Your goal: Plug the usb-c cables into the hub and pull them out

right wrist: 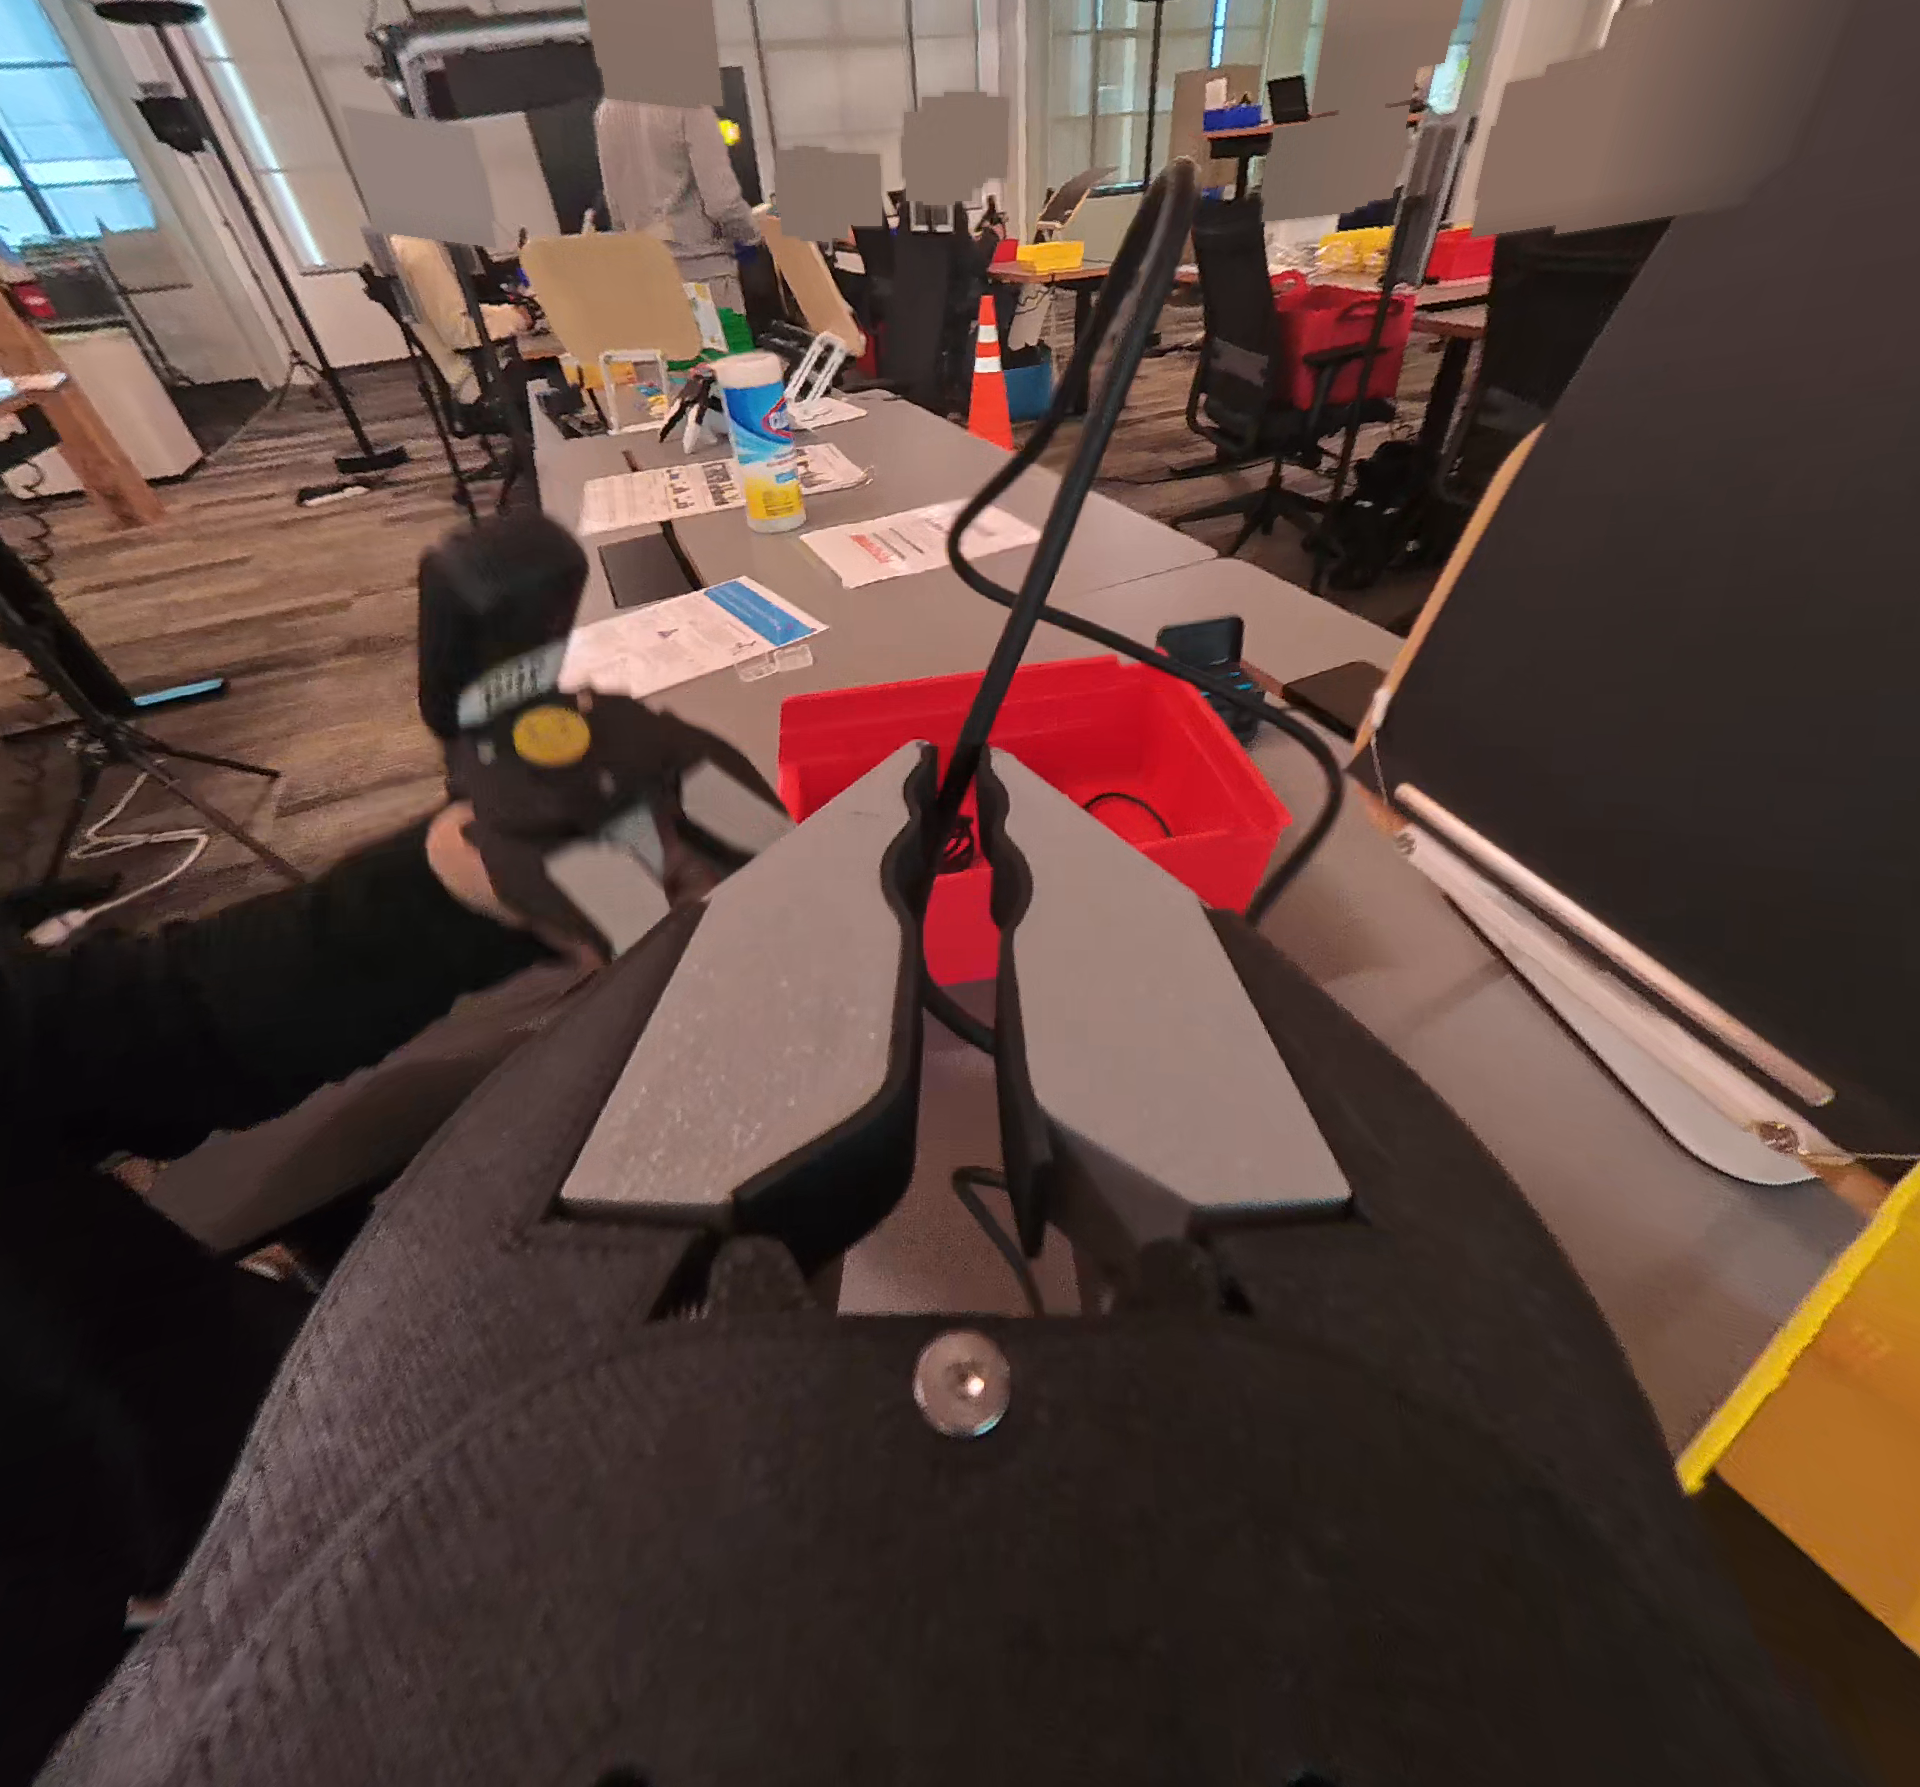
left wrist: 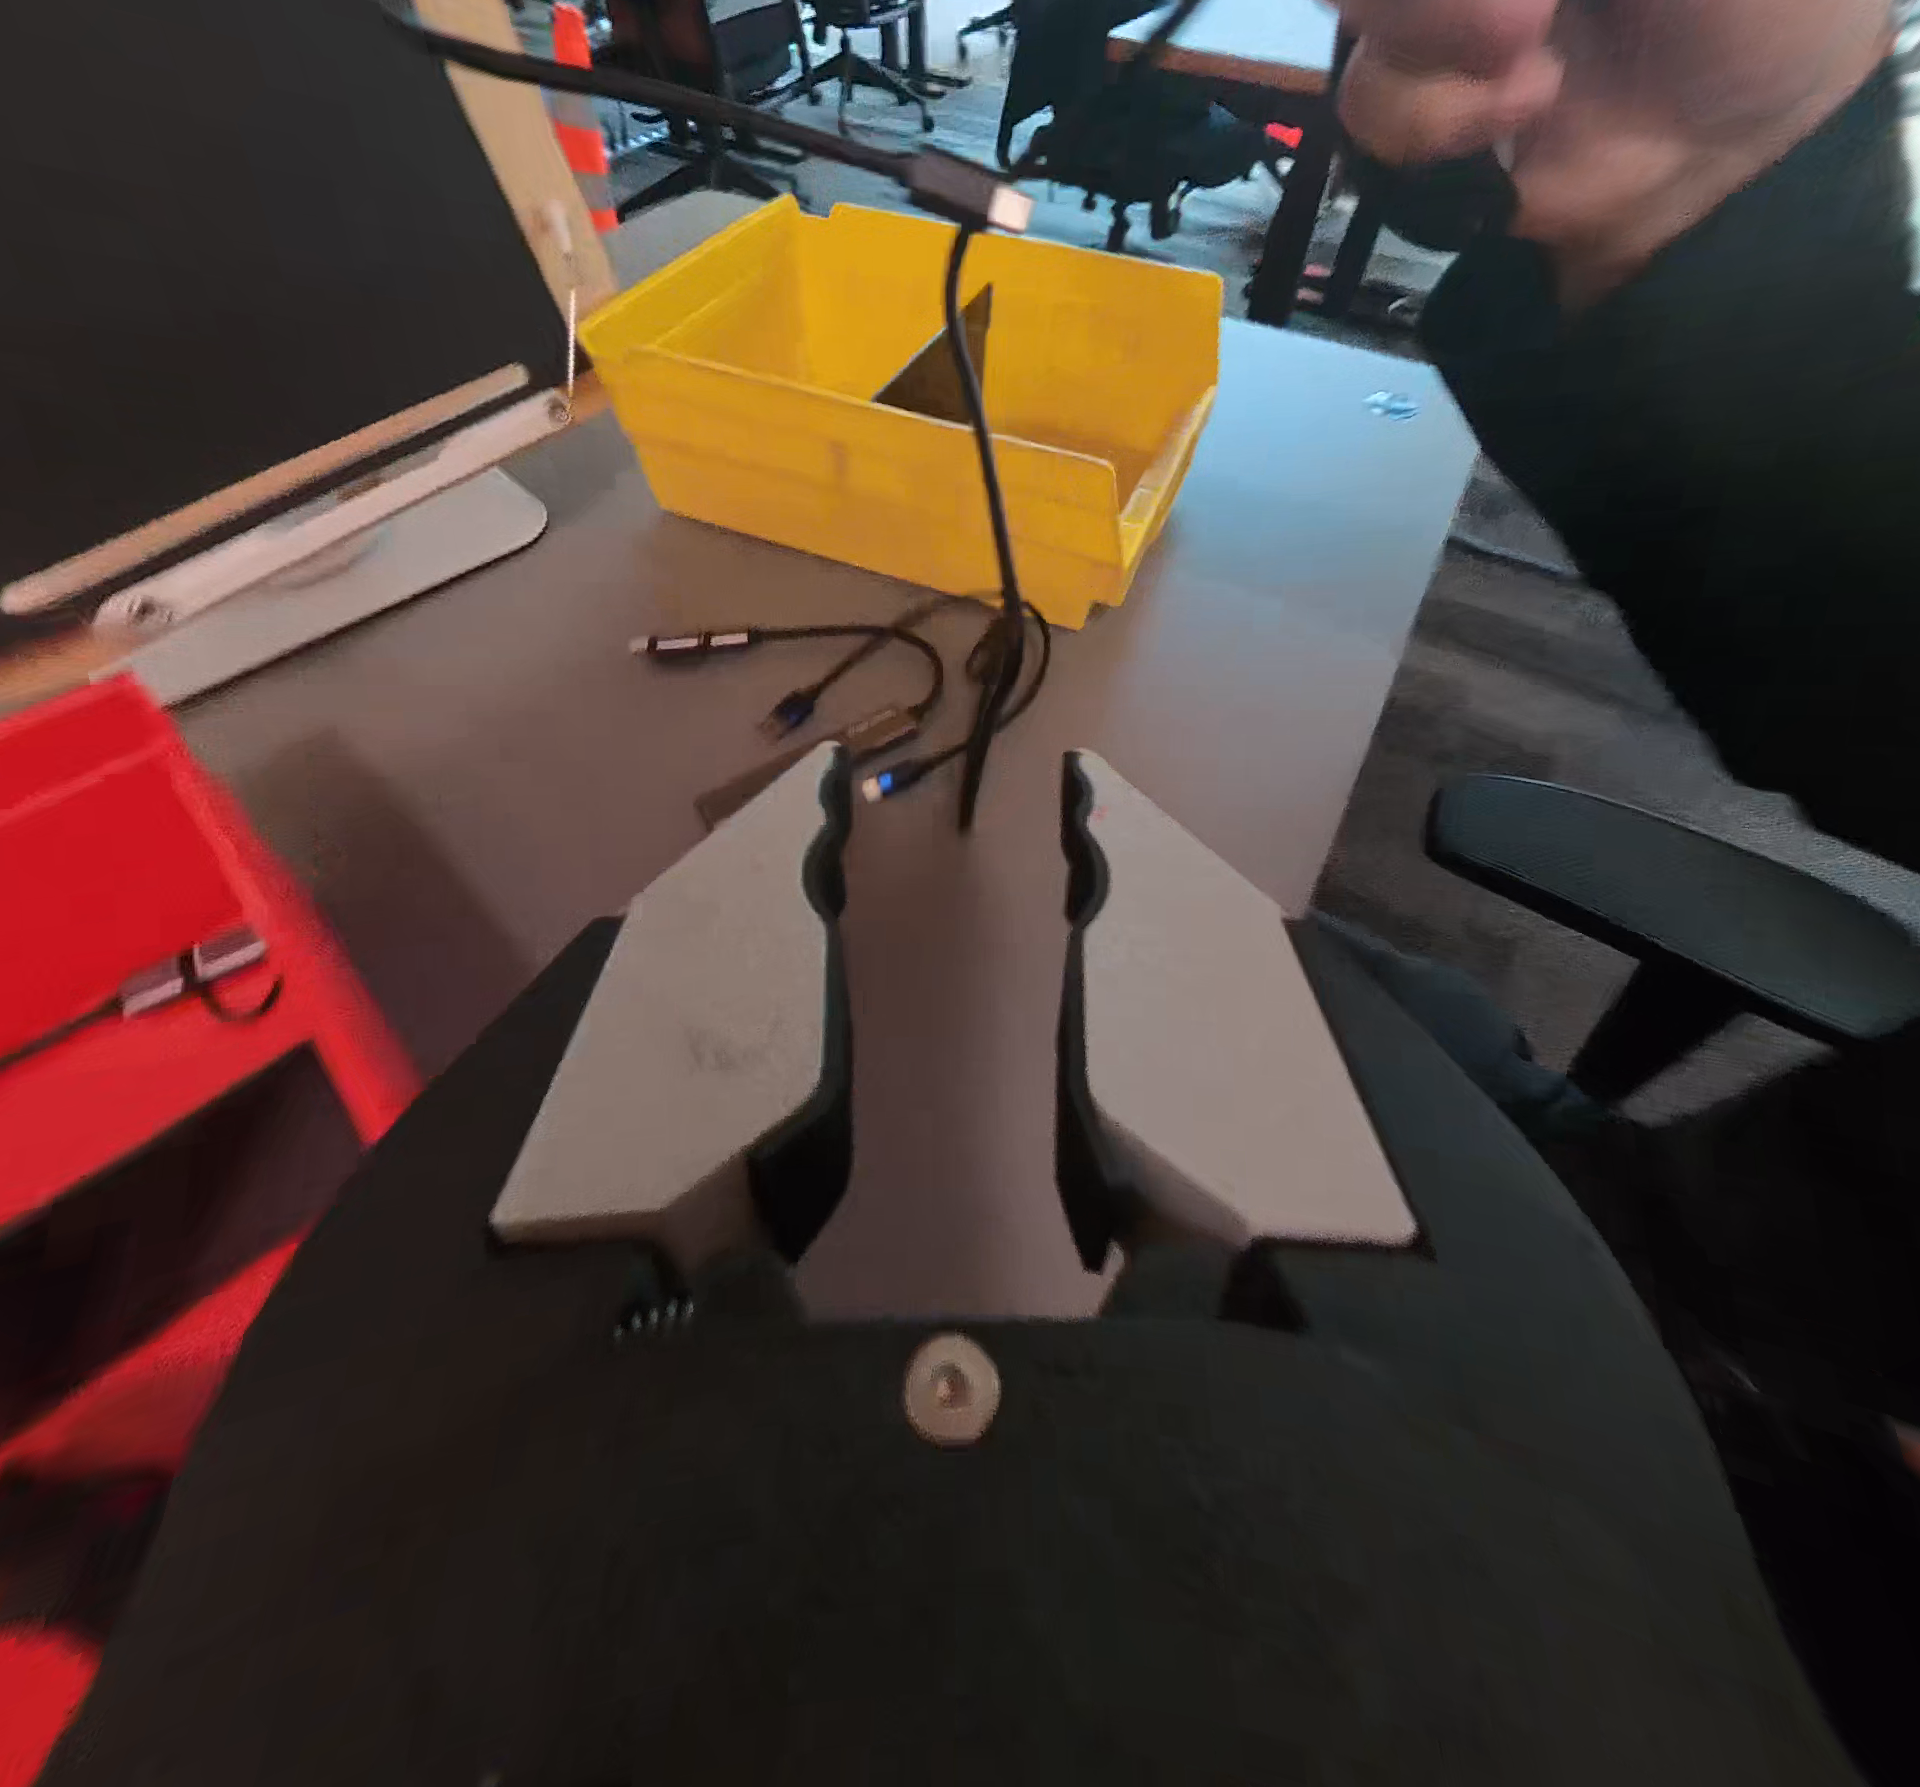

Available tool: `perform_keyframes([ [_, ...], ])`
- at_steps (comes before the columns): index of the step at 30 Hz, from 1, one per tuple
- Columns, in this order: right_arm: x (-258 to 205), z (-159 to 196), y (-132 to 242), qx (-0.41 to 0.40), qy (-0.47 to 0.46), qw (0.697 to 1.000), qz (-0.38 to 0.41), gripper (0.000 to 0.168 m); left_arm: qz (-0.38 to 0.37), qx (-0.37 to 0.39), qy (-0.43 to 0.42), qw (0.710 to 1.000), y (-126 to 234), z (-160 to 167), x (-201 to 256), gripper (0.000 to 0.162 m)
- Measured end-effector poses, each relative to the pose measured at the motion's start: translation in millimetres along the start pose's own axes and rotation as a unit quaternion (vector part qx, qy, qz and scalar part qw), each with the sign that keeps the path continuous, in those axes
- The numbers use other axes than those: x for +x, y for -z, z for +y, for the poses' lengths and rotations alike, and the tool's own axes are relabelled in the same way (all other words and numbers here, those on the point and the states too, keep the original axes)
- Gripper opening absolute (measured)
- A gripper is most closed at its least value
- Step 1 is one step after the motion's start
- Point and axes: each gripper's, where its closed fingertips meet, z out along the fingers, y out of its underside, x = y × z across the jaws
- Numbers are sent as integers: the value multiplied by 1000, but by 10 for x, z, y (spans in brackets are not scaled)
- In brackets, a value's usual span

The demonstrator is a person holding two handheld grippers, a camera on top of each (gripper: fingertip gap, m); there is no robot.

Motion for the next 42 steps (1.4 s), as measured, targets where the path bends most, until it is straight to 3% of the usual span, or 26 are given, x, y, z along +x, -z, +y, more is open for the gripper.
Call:
perform_keyframes([
  [3, -27, -128, 8, 13, -12, 1000, 7, 4, 4, -17, -33, 999, -627, -2, 222, 59],
  [5, -33, -165, 38, 23, -26, 999, 7, 4, -1, -40, -26, 999, -914, 75, 239, 60],
  [6, -36, -167, 59, 25, -30, 999, 6, 4, -19, -46, -28, 998, -1007, 104, 176, 51],
  [7, -19, -156, 85, 23, -31, 999, 10, 4, -36, -52, -36, 997, -1059, 133, 111, 20],
  [8, 25, -134, 118, 18, -29, 999, 21, 4, -40, -56, -45, 997, -1074, 153, 87, 0],
  [9, 87, -113, 164, 14, -25, 999, 37, 4, -41, -59, -51, 996, -1050, 156, 78, 0],
  [13, 178, -114, 391, 26, -30, 998, 45, 6, -74, -56, -108, 990, -636, -90, -72, 0],
  [16, 91, -186, 441, 43, -37, 998, 16, 6, -113, -8, -121, 986, -116, -644, -287, 0],
  [19, -126, -214, 241, 27, -48, 997, -50, 4, -131, 42, -104, 985, 393, -1143, -534, 0],
  [22, -446, -62, -136, -48, -35, 987, -146, 2, -94, 55, -89, 990, 669, -1308, -610, 0],
  [25, -609, 111, -430, -104, -20, 973, -203, 2, -87, 37, -127, 987, 750, -1197, -702, 0],
  [29, -433, 385, -586, -160, 8, 972, -172, 1, -136, -28, -235, 962, 671, -800, -895, 0],
  [32, -177, 621, -654, -191, 6, 974, -118, 1, -169, -34, -279, 945, 567, -576, -973, 0],
  [38, 3, 1079, -737, -231, -27, 968, -95, 2, -176, -4, -256, 951, 408, -291, -1047, 0],
  [42, 68, 1134, -758, -227, -57, 967, -101, 1, -216, 6, -251, 944, 459, -232, -1195, 19],
])
